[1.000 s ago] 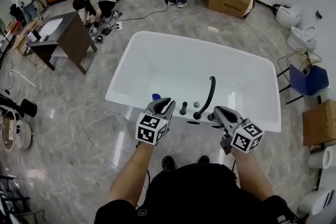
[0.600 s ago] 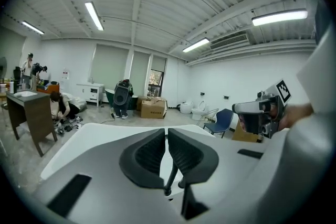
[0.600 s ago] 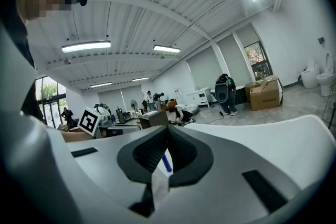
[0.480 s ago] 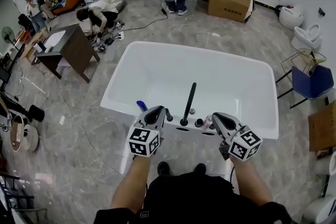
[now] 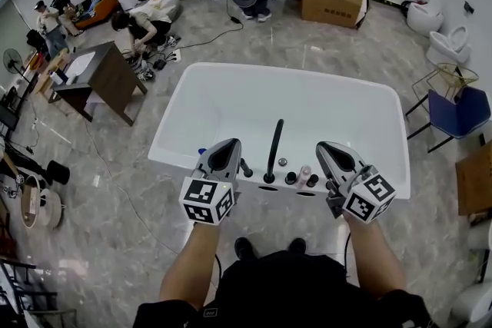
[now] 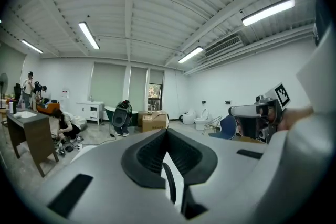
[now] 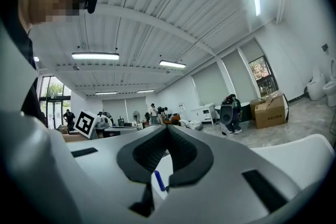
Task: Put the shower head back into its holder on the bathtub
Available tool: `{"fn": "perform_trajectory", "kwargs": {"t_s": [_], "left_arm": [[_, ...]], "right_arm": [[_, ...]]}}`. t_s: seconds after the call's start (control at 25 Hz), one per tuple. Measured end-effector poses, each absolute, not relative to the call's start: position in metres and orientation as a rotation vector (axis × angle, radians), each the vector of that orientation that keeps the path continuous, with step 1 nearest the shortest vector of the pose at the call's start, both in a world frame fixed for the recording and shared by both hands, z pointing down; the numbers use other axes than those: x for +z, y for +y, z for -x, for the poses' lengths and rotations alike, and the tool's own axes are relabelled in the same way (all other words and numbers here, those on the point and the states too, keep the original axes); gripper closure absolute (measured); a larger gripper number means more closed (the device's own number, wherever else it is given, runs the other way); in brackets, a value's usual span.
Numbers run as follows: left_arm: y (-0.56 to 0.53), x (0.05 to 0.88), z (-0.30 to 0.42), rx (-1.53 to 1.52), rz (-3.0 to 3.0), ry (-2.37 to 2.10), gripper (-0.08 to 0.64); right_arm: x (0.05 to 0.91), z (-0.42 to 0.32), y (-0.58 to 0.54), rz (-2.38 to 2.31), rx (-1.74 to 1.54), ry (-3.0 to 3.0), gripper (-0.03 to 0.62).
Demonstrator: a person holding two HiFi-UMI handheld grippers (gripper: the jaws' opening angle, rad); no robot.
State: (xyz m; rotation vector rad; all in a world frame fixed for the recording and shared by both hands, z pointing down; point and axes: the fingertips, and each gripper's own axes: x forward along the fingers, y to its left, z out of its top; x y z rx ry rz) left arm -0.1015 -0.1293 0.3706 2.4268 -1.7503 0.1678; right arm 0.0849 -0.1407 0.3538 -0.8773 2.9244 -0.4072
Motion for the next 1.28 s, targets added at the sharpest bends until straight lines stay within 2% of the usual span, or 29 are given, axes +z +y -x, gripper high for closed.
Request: {"fn": "perform_trajectory", "kwargs": {"t_s": [0.24,0.4,1.28], "left_arm": [[-0.153,0.329,0.112,0.236,-2.548,-1.772,0.545],[-0.157,0.312,0.119,0.121,-2.543,-1.786,0.545],[-0.158,0.336,0.129,0.135,-2.483,-1.804,0.545]], "right_arm": [[0.314,-0.064,-0.162,0.836,-0.228,2.957,0.577],[0.306,-0.06,-0.17,0.892,-0.215,2.919,0.577],[0.32,-0.059,-0.169,0.879,-0.214,2.929,0.577]]}}
